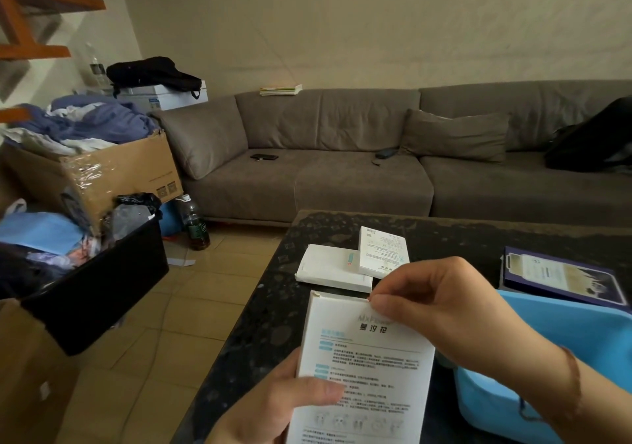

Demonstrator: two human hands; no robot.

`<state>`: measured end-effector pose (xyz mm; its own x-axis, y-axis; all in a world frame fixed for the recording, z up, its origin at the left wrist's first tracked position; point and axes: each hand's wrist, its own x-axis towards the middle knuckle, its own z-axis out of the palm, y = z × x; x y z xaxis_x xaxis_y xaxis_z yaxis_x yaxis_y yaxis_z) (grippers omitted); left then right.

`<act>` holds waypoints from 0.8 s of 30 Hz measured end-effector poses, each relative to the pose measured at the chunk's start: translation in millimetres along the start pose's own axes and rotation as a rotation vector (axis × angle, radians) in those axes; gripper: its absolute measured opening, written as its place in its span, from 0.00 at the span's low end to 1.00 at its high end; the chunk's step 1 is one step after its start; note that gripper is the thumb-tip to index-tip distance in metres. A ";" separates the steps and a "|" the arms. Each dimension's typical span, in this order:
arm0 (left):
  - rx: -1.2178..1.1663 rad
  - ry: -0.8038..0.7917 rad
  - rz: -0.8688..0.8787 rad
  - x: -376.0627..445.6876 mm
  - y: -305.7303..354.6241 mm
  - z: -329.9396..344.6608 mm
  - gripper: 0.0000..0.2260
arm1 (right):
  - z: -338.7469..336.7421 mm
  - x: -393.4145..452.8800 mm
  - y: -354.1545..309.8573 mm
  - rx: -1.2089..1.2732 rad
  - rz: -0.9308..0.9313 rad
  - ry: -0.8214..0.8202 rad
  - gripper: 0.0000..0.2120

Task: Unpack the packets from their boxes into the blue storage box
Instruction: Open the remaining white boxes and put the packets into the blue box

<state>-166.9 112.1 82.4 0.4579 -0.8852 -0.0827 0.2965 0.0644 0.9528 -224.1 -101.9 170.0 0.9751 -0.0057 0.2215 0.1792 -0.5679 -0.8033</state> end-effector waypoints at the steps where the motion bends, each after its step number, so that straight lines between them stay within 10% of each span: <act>1: -0.004 -0.015 0.021 1.9 -2.6 -1.9 0.26 | 0.4 0.0 0.0 -0.011 0.001 -0.006 0.03; 11: 0.120 0.187 0.230 17.7 -35.8 -18.7 0.21 | 43.5 -8.5 24.4 -0.457 -0.231 -0.020 0.06; 18: 0.194 0.604 0.524 11.6 -41.9 -6.7 0.25 | 55.7 1.4 30.0 -0.233 -0.059 -0.007 0.06; 24: 0.729 0.761 0.780 15.0 -36.3 0.9 0.03 | 62.5 15.8 37.8 -0.027 0.243 -0.047 0.08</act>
<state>-171.5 96.0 46.8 0.7286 -0.2327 0.6442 -0.6685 -0.0369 0.7428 -193.8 -72.1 108.6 0.9943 -0.1064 -0.0026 -0.0638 -0.5767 -0.8145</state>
